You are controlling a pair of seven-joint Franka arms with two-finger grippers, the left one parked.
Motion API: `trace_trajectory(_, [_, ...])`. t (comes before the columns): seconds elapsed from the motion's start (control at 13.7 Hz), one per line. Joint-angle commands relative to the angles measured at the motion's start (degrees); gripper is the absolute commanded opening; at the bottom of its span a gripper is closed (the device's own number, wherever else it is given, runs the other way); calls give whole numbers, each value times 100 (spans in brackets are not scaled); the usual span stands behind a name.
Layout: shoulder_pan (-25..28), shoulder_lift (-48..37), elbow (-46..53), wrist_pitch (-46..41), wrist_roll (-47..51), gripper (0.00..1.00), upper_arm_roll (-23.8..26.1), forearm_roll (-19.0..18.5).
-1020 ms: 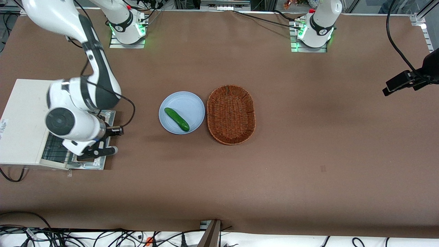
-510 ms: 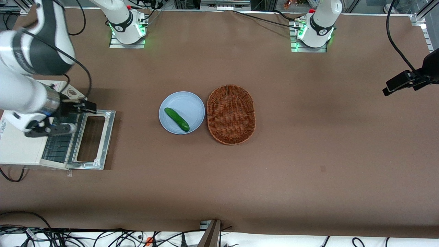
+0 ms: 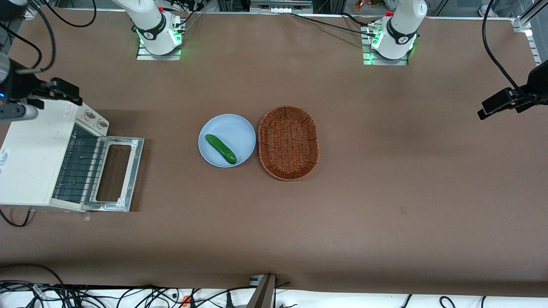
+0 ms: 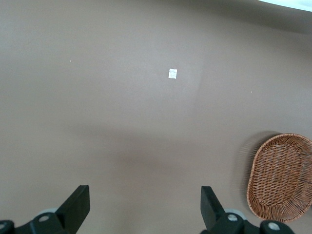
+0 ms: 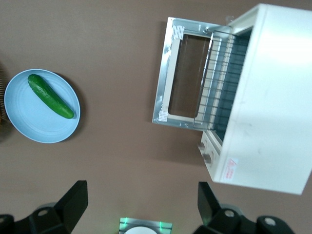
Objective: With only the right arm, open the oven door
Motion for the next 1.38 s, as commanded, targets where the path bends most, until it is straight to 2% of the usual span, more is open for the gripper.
trace_trajectory(0.0, [-563,-366,-192,-246,-59,100,365,51])
trace_trajectory(0.36, [-704,-622,-378,-229,-68,100,383,-63])
trace_trajectory(1.31, [-660,-349,-149,-159,-32,100,374,-46])
